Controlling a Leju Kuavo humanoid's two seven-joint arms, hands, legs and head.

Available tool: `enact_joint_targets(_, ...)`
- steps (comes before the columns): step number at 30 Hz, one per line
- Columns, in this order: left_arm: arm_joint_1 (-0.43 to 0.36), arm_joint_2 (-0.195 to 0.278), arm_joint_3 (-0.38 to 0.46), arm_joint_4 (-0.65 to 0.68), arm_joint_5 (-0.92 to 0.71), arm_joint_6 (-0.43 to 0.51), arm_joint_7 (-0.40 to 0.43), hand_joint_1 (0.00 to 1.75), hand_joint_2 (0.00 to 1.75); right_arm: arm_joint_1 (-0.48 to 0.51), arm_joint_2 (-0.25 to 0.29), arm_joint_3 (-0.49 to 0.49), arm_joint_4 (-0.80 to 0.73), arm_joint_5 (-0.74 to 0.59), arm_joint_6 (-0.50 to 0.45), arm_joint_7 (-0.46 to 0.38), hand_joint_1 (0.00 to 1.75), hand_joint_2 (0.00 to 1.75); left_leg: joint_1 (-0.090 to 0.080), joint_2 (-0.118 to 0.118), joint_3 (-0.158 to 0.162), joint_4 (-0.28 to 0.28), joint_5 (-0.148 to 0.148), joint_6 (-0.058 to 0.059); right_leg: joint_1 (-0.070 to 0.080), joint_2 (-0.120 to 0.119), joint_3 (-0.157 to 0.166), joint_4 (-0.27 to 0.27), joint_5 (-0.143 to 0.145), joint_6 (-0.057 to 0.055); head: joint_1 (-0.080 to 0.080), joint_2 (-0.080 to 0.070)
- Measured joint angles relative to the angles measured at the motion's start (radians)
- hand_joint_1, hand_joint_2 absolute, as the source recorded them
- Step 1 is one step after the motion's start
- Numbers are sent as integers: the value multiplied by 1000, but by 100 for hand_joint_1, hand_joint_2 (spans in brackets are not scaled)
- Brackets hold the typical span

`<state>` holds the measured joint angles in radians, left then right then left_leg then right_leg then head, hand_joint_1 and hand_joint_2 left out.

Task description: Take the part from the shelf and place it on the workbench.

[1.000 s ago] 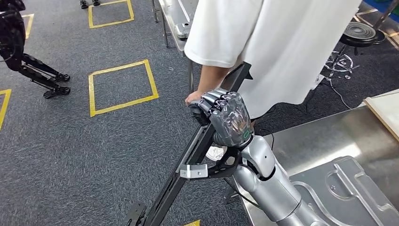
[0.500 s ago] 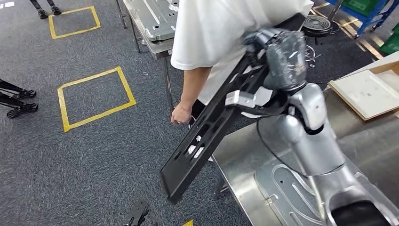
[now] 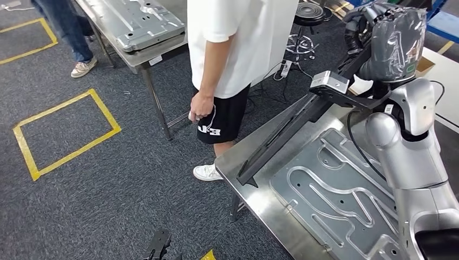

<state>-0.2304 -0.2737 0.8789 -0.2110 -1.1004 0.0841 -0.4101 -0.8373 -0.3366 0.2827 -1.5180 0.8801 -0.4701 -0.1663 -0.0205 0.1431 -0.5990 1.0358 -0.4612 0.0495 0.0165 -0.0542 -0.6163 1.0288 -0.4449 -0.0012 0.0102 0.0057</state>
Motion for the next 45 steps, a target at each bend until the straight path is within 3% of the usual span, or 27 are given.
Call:
enact_joint_targets(2,-4,0,0,0,0,1,0,0,175,2,-6,-5,0,0,-2,0,175,175,3,-31,-4,20,-18,-11,-10,24,4,-10,7,-7,0,0)
enact_joint_targets(4,-2,0,0,0,-1,2,-1,0,175,3,-7,-8,0,0,-4,0,175,175,11,-99,-42,111,-71,-23,-19,46,6,-15,11,-13,0,0)
enact_joint_targets(5,0,0,0,0,-1,2,0,0,175,5,-7,-8,1,0,-4,0,175,175,15,-120,-72,177,-101,-28,-21,59,6,-14,12,-15,-1,0)
enact_joint_targets(7,4,1,0,0,0,2,0,0,175,12,-6,-8,2,0,-4,0,175,175,21,-133,-117,267,-122,-34,-24,90,5,-10,11,-15,-1,0)
enact_joint_targets(8,4,1,0,0,0,2,0,0,175,14,-6,-8,2,0,-5,0,175,175,23,-135,-118,262,-104,-36,-24,106,4,-7,10,-14,-1,0)
enact_joint_targets(9,3,1,0,0,0,2,0,0,175,16,-6,-8,3,0,-5,0,175,175,25,-139,-102,221,-70,-36,-26,123,4,-4,8,-12,-1,0)
enact_joint_targets(11,3,1,0,0,-1,2,0,0,175,15,-6,-8,3,0,-5,0,175,175,31,-180,-48,93,-3,-34,-28,153,2,3,4,-5,-1,0)
enact_joint_targets(13,3,2,1,0,-1,2,0,0,175,16,-6,-8,4,0,-6,0,175,175,34,-218,-15,20,15,-33,-33,180,-7,8,4,7,-1,0)
enact_joint_targets(14,2,2,1,0,-1,2,0,0,175,17,-6,-8,5,0,-7,0,175,175,34,-222,-11,13,11,-31,-36,193,-12,8,6,14,-1,0)
enact_joint_targets(16,0,1,1,0,-1,2,0,0,175,21,-10,-9,5,0,-9,0,175,175,32,-200,-7,3,13,-23,-41,204,-18,5,9,28,-1,0)
enact_joint_targets(18,-4,-1,1,0,-1,3,0,0,175,19,-15,-12,5,0,-9,0,175,175,35,-174,-1,-11,19,-10,-37,153,-36,38,-13,38,1,0)
enact_joint_targets(20,-3,-2,1,0,-1,3,-1,0,175,17,-17,-14,6,-1,-10,0,175,175,35,-148,2,-17,20,-2,-34,86,-87,141,-67,45,4,0)
enact_joint_targets(22,-1,-1,1,0,-1,3,0,0,175,20,-17,-14,6,-1,-10,0,175,175,34,-120,2,-17,17,1,-38,65,-142,246,-100,51,4,0)
enact_joint_targets(23,0,-1,2,0,0,4,0,0,175,23,-17,-14,6,-1,-10,0,175,175,33,-105,3,-16,14,0,-40,60,-151,259,-92,53,4,0)
enact_joint_targets(25,0,-1,2,0,0,5,0,0,175,25,-18,-15,6,-1,-11,0,175,175,33,-78,8,-15,8,-3,-41,40,-110,175,-31,54,4,0)
enact_joint_targets(27,-1,-1,2,0,1,8,0,0,175,25,-18,-16,5,-2,-13,0,175,175,29,-55,15,-13,-1,-11,-32,-7,-46,49,19,46,4,0)
enact_joint_targets(29,-1,-1,2,0,3,12,0,0,175,26,-18,-18,6,-3,-15,-1,175,175,22,-32,22,-12,-8,-21,-21,-27,-24,-1,26,34,3,0)
enact_joint_targets(31,-2,-1,2,0,4,15,0,0,175,29,-18,-20,6,-4,-17,-2,175,175,19,-9,28,-13,-15,-31,-22,-1,-26,-4,27,22,3,0)
enact_joint_targets(32,-3,-1,2,0,5,16,0,0,175,29,-18,-21,5,-4,-17,-3,175,175,21,-19,28,-6,-25,-37,-25,13,-25,-6,28,16,3,0)
enact_joint_targets(33,-4,0,2,0,6,17,-1,0,175,28,-18,-22,6,-4,-18,-3,175,175,23,-42,21,17,-43,-41,-28,25,-23,-8,30,10,3,0)
enact_joint_targets(35,-2,0,3,0,11,18,-2,0,175,27,-17,-22,6,-4,-18,-4,175,175,28,-106,-24,124,-101,-46,-31,49,-21,-11,32,-2,3,0)
enact_joint_targets(37,4,1,5,0,16,18,-2,0,175,30,-15,-22,7,-4,-18,-5,175,175,30,-131,-86,247,-145,-47,-30,78,-22,-8,31,-7,3,0)
enact_joint_targets(38,6,2,5,0,18,19,-3,0,175,32,-15,-22,7,-4,-18,-5,175,175,30,-135,-102,271,-141,-47,-30,95,-22,-6,30,-8,3,0)
enact_joint_targets(40,9,3,7,0,21,20,-6,0,175,33,-15,-22,7,-5,-18,-6,175,175,30,-143,-83,209,-79,-43,-30,127,-21,-2,29,-7,3,0)
enact_joint_targets(42,8,4,9,0,21,22,-12,0,175,32,-15,-23,7,-7,-18,-6,175,175,34,-189,-32,80,-14,-34,-31,158,-23,4,27,-2,3,0)
enact_joint_targets(44,8,5,11,0,22,24,-17,0,175,33,-16,-24,7,-11,-19,-6,175,175,37,-223,-3,13,3,-29,-35,184,-32,7,28,10,3,0)
enact_joint_targets(45,8,6,12,0,22,25,-21,0,175,34,-18,-26,8,-12,-21,-7,175,175,35,-220,0,6,1,-28,-37,195,-35,6,31,17,3,0)
